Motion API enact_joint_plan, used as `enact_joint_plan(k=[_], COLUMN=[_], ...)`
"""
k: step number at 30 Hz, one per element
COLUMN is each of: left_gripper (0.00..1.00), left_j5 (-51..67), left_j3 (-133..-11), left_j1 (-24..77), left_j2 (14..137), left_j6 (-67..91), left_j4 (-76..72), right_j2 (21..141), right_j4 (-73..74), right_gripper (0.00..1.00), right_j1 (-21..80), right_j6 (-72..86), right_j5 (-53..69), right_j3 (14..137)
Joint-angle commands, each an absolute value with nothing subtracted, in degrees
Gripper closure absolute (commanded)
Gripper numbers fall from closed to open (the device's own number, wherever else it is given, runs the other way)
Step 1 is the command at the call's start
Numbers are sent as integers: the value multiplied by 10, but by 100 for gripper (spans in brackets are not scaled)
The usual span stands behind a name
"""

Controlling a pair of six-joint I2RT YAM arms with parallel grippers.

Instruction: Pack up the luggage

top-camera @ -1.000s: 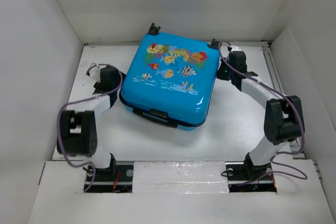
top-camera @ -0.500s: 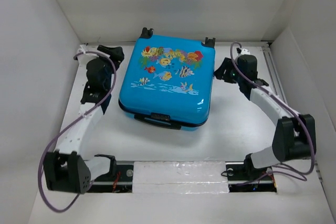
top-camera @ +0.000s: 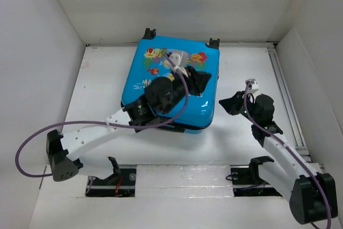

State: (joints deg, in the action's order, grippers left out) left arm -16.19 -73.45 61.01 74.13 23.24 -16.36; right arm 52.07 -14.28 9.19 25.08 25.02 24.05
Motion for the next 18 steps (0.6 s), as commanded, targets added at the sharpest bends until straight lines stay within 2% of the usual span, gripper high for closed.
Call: enact_joint_plan(k=[1, 2, 5, 8, 12, 14, 18], left_gripper=[83, 85, 91, 95, 97, 93, 80], left_j5=[-200, -230, -353, -400, -424, -439, -458], left_j3=[-659, -606, -552, -491, -394, -338, -273], left_j1=[674, 705, 821, 883, 890, 890, 867], left_j2=[685, 677, 659, 646, 640, 635, 635], left_j6=[219, 219, 262, 378, 544, 602, 671], left_j4=[-182, -182, -136, -76, -26, -12, -26], right_j2=[491, 482, 475, 489, 508, 517, 524], right_j4=[-229, -211, -212, -217, -204, -204, -198], right_gripper=[85, 85, 87, 86, 83, 83, 83], right_j1=[97, 97, 97, 97, 111, 126, 178], right_j6=[229, 223, 241, 241, 230, 230, 236], right_j5=[336, 344, 358, 365, 385, 390, 362], right_j3=[208, 197, 164, 142, 148, 158, 180])
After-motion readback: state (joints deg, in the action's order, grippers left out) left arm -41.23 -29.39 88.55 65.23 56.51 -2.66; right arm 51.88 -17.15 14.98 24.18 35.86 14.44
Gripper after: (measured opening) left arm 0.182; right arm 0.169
